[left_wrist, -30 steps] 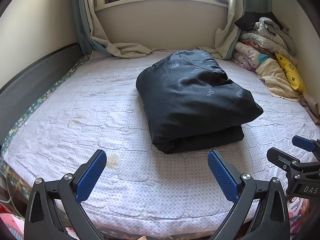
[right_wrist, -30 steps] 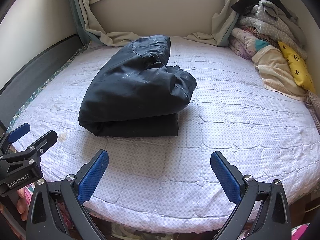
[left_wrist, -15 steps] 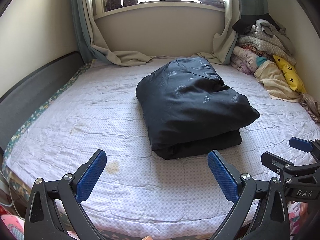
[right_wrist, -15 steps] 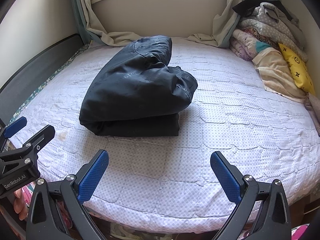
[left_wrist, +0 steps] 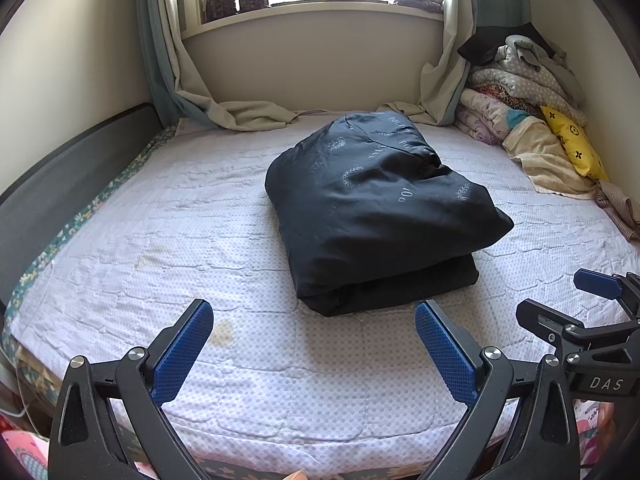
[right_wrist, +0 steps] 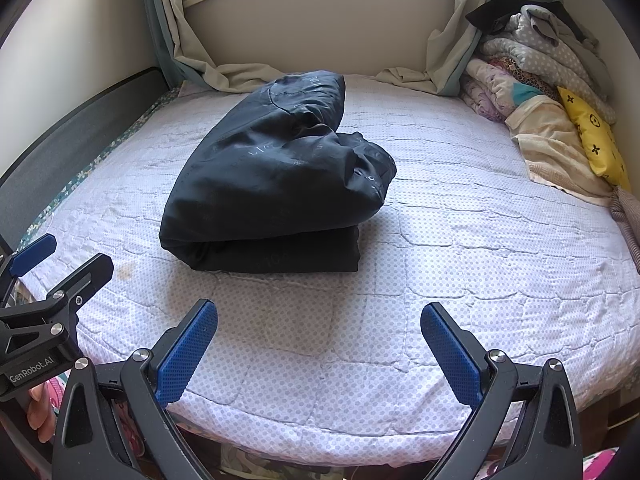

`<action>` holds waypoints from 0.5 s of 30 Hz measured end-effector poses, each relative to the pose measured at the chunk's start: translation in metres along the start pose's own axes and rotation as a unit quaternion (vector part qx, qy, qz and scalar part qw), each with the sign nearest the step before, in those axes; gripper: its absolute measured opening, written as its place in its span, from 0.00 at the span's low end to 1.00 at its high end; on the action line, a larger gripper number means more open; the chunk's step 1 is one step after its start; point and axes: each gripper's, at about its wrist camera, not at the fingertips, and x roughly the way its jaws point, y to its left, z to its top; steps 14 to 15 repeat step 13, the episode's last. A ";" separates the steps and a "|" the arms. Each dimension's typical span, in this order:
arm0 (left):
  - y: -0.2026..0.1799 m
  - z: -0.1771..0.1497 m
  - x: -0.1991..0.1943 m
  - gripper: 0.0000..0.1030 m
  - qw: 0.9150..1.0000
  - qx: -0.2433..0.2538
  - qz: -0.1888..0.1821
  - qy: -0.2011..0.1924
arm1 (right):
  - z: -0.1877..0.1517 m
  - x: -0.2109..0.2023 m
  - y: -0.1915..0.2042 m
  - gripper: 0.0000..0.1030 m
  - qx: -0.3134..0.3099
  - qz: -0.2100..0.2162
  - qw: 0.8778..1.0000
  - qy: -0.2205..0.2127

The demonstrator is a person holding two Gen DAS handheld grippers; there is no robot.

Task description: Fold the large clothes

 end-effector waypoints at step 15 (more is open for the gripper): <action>-0.001 -0.003 -0.001 0.99 1.000 0.003 -0.007 0.003 | -0.002 0.003 -0.001 0.98 -0.002 0.001 1.000 0.005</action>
